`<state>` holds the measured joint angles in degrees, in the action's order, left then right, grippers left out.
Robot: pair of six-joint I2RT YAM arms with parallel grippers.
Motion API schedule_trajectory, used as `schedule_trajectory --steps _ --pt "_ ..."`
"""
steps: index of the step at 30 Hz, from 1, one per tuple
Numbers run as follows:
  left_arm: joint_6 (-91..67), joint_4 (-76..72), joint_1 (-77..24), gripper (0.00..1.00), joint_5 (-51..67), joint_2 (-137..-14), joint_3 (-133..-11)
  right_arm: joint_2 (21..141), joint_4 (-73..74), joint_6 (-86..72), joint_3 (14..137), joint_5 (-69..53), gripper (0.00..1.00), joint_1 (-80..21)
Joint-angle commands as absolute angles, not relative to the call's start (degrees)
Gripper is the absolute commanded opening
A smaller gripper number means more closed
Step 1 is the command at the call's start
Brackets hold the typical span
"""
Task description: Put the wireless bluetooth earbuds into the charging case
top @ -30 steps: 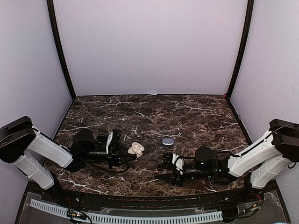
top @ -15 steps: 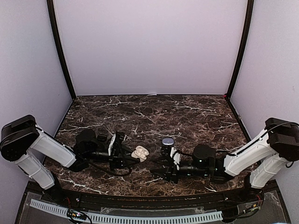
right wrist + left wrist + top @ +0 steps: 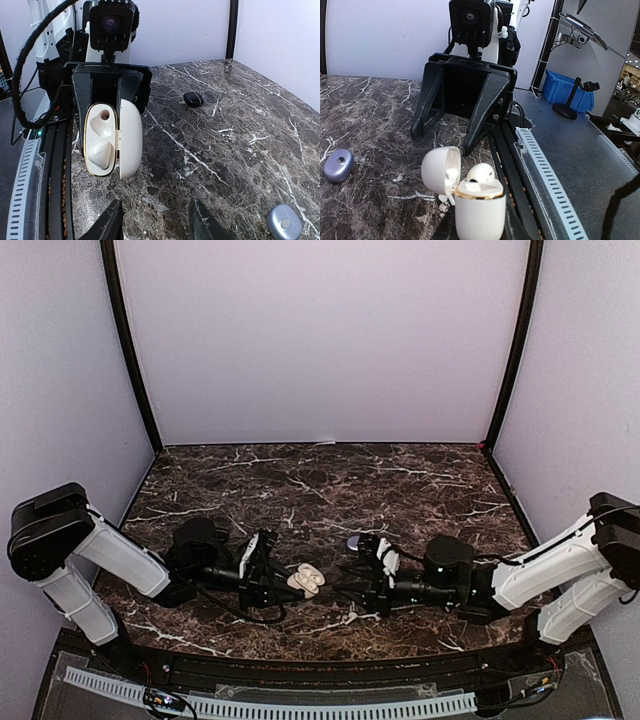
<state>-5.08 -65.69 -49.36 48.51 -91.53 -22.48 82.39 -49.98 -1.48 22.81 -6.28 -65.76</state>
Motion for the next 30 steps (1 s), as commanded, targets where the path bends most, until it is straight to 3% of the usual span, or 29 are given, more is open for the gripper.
schedule_trajectory --steps 1,10,30 --pt "-4.47 -64.87 -49.65 0.11 48.34 -90.91 -23.13 79.28 -48.67 -1.88 20.73 -5.98 0.44 -65.21" --pt "-5.02 -60.94 -49.64 0.15 46.49 -90.17 -22.99 77.50 -56.93 -3.59 9.00 -2.18 0.45 -65.20" --pt "-3.03 -45.31 -49.58 0.15 39.63 -86.94 -26.37 88.86 -69.38 -2.90 4.31 -1.67 0.45 -66.21"
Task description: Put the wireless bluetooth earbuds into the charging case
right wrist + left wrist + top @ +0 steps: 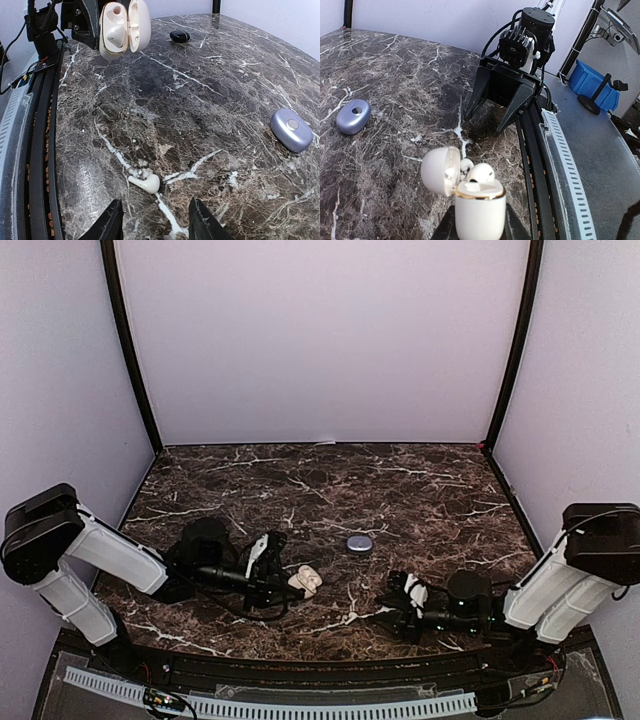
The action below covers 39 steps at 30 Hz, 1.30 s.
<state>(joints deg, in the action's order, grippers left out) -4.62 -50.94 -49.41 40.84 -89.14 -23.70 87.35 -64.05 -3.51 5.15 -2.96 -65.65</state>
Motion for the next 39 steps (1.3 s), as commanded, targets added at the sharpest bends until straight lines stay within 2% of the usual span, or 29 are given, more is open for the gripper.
schedule_trajectory --steps 1,17,24,39 --pt "-2.73 -44.27 -49.57 0.15 39.57 -86.96 -26.86 89.31 -69.43 -2.55 4.43 -1.56 0.45 -66.28" --pt "-2.10 -45.98 -49.57 0.13 39.31 -86.95 -25.84 104.96 -81.16 3.17 6.89 -1.36 0.42 -67.11" --pt "-1.85 -45.62 -49.61 0.13 39.21 -86.29 -25.92 104.28 -69.79 7.28 11.51 -1.54 0.41 -66.36" --pt "-1.76 -44.55 -49.60 0.13 38.76 -85.08 -25.88 107.81 -63.90 8.72 17.38 -3.11 0.37 -65.77"
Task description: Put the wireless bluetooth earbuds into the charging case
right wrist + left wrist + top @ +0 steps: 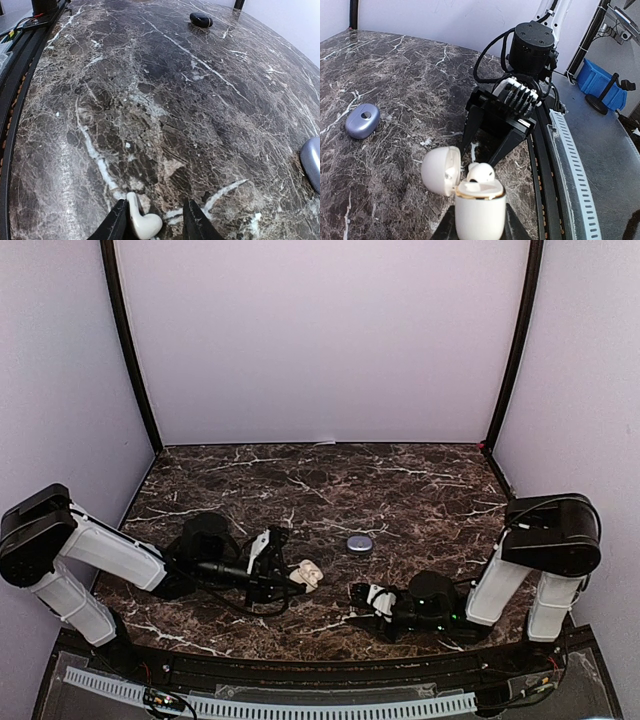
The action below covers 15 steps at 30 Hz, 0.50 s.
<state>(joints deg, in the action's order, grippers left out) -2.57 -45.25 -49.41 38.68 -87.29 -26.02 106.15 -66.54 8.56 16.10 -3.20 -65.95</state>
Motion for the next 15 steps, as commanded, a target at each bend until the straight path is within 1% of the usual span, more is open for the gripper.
schedule_trajectory --steps 1,4,10,15 --pt "-1.76 -44.39 -49.62 0.13 38.79 -85.08 -25.92 107.71 -64.01 8.48 17.33 -2.96 0.36 -65.82" --pt "-1.77 -44.32 -49.62 0.13 38.72 -84.91 -25.76 107.22 -65.22 8.01 16.10 -3.89 0.36 -65.69" --pt "-1.50 -44.28 -49.57 0.13 38.69 -85.20 -25.92 106.00 -67.10 7.34 13.58 -9.73 0.44 -64.83" --pt "-1.41 -44.24 -49.64 0.13 38.76 -85.43 -26.18 106.87 -67.63 6.08 13.22 -16.15 0.43 -61.86"
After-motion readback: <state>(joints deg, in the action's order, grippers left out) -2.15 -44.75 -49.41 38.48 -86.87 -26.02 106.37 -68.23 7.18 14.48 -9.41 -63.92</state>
